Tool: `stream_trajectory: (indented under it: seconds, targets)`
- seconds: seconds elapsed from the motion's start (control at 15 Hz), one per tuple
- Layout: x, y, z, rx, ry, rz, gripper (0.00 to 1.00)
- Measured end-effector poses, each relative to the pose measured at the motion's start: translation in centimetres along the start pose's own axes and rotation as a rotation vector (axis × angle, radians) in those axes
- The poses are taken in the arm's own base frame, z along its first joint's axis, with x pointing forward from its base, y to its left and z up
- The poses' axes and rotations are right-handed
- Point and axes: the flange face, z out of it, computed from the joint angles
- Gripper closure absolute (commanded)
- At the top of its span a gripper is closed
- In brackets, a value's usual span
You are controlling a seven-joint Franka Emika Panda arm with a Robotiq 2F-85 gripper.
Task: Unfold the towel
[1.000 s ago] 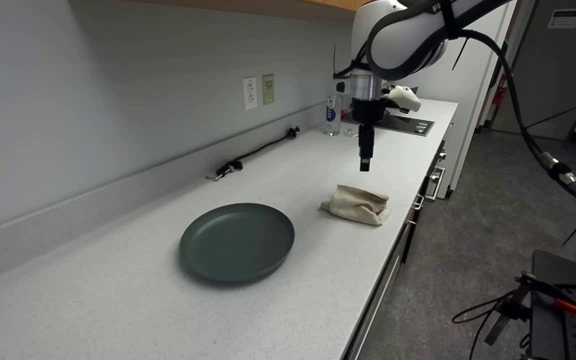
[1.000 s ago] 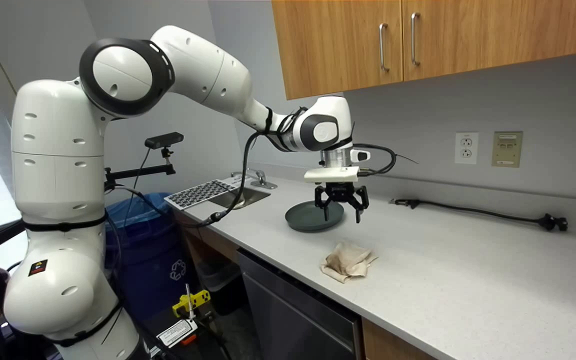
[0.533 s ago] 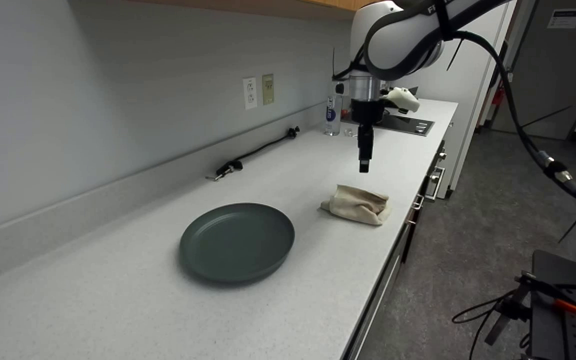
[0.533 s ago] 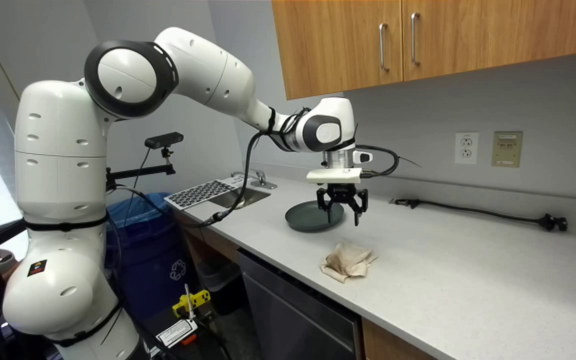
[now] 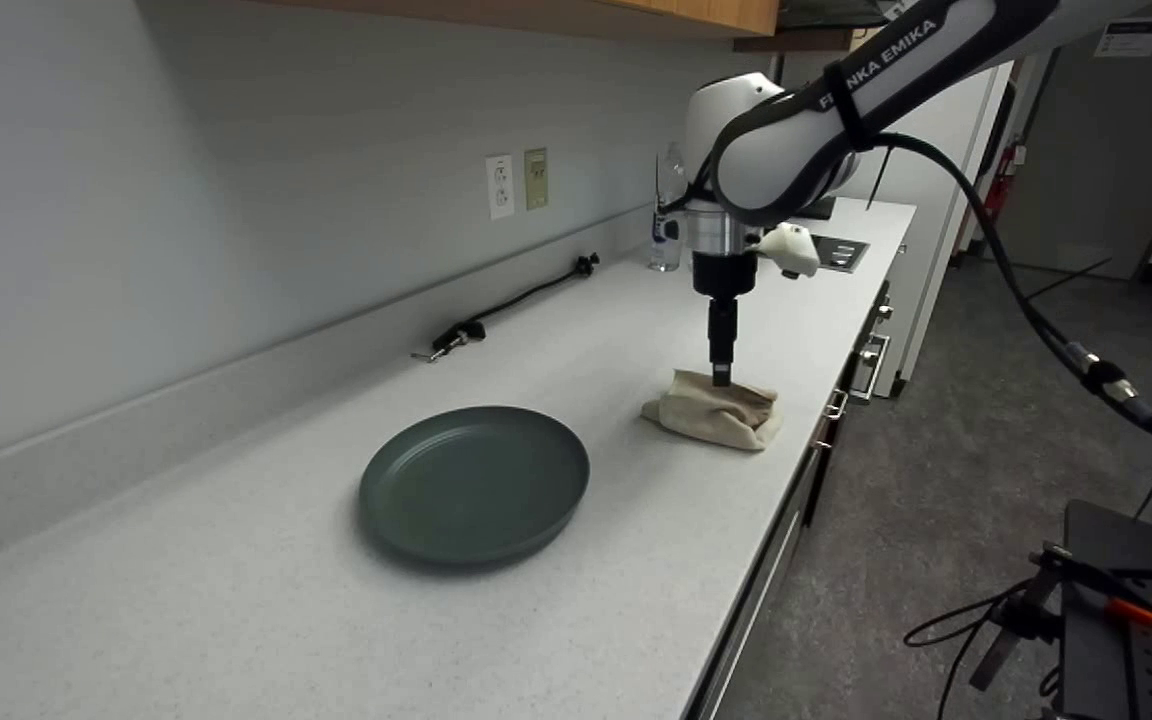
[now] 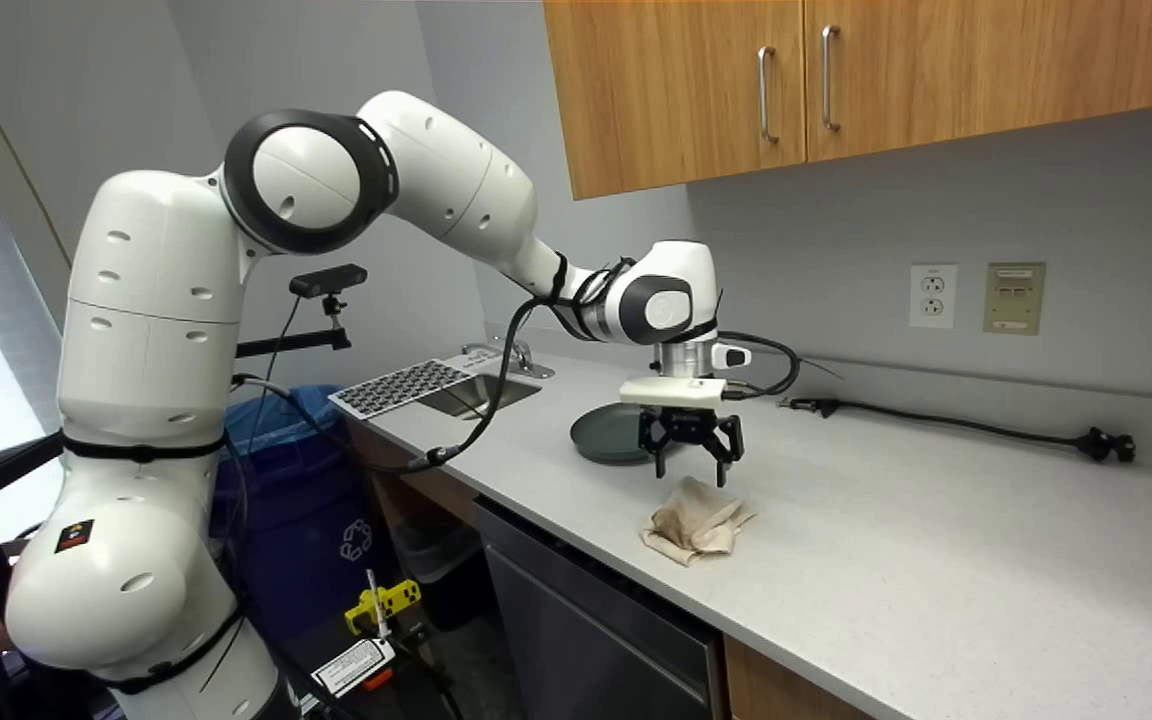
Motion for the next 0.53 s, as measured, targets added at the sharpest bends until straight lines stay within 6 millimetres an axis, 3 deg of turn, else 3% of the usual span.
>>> stream_trajectory:
  seconds: [0.27,0.53]
  targets:
    - [1.3,0.6,2.3,-0.003,-0.013,0.062,0.0]
    - [2.8,1.7,2.2,-0.021,0.006,0.085,0.0]
